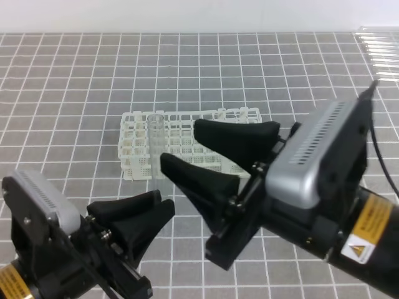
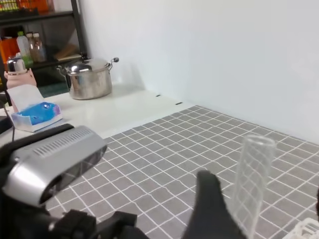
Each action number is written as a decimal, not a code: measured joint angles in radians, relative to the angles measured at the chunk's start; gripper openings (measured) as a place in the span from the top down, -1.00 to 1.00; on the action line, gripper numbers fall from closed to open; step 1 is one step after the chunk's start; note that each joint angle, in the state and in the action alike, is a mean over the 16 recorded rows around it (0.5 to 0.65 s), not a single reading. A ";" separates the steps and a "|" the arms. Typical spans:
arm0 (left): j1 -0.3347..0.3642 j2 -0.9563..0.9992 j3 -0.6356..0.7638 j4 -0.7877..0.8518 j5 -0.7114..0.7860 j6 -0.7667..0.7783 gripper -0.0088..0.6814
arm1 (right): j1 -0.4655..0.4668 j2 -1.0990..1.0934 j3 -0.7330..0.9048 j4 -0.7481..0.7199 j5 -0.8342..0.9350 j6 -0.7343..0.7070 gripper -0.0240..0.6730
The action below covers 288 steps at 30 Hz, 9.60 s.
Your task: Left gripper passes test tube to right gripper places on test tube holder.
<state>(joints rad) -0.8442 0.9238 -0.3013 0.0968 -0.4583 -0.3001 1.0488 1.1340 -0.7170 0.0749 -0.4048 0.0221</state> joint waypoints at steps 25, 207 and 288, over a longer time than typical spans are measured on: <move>0.000 0.000 0.075 -0.001 -0.190 0.063 0.95 | 0.000 0.192 -0.069 0.067 -0.163 0.046 0.81; 0.000 -0.855 0.308 0.269 0.643 -0.211 0.97 | -0.102 0.491 -0.256 0.038 -0.375 -0.058 0.91; 0.001 -0.853 0.311 0.273 0.641 -0.213 0.97 | -0.161 0.966 -0.691 0.036 -0.322 -0.085 0.91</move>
<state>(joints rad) -0.8434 0.0703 0.0097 0.3694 0.1831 -0.5126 0.8873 2.1002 -1.4081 0.1108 -0.7273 -0.0624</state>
